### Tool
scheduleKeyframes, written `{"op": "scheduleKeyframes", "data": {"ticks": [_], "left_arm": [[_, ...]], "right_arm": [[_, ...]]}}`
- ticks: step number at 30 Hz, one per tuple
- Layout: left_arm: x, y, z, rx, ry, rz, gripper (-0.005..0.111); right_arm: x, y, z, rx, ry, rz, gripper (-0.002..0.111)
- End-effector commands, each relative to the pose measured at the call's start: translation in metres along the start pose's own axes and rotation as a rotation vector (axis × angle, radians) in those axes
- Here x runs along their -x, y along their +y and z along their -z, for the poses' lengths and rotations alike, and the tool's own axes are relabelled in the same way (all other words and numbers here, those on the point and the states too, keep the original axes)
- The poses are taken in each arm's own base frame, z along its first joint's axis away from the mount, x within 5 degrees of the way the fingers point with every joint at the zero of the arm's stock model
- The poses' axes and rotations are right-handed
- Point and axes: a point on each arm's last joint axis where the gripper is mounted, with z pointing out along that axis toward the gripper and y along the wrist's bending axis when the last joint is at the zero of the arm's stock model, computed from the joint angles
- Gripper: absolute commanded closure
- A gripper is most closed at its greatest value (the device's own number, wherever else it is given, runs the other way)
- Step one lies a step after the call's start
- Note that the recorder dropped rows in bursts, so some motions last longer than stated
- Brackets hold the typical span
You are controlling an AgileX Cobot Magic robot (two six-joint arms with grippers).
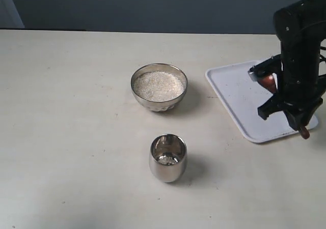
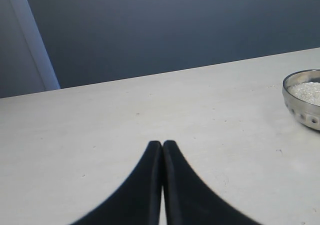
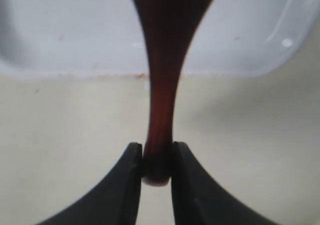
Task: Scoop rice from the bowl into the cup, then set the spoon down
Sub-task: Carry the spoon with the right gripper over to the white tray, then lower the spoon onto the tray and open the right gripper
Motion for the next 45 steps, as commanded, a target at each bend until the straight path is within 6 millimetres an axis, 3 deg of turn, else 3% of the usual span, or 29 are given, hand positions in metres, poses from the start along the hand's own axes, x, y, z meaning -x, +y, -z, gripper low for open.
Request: {"op": "scheduleKeyframes", "data": {"ticks": [1, 5, 11, 20, 29, 37, 45], "left_arm": [[0.002, 0.0, 0.001, -0.002, -0.011, 0.007, 0.106], [0.002, 0.0, 0.001, -0.002, -0.011, 0.007, 0.106], [0.002, 0.0, 0.001, -0.002, -0.013, 0.007, 0.106], [0.002, 0.0, 0.001, -0.002, -0.016, 0.007, 0.106], [0.002, 0.0, 0.001, -0.002, -0.016, 0.007, 0.106], [0.002, 0.0, 0.001, -0.002, -0.016, 0.007, 0.106], [0.002, 0.0, 0.001, -0.002, -0.016, 0.007, 0.106]], "right_arm": [[0.03, -0.026, 0.015, 0.018, -0.132, -0.073, 0.109], [0.056, -0.032, 0.02, 0.071, -0.164, -0.06, 0.109], [0.089, -0.029, 0.006, 0.13, -0.163, -0.005, 0.109], [0.094, -0.026, -0.011, 0.14, -0.125, 0.011, 0.109], [0.095, -0.023, -0.011, 0.167, -0.127, -0.002, 0.109], [0.095, -0.022, -0.011, 0.189, -0.126, -0.054, 0.082], [0.088, -0.018, -0.015, 0.206, -0.097, -0.093, 0.082]]}}
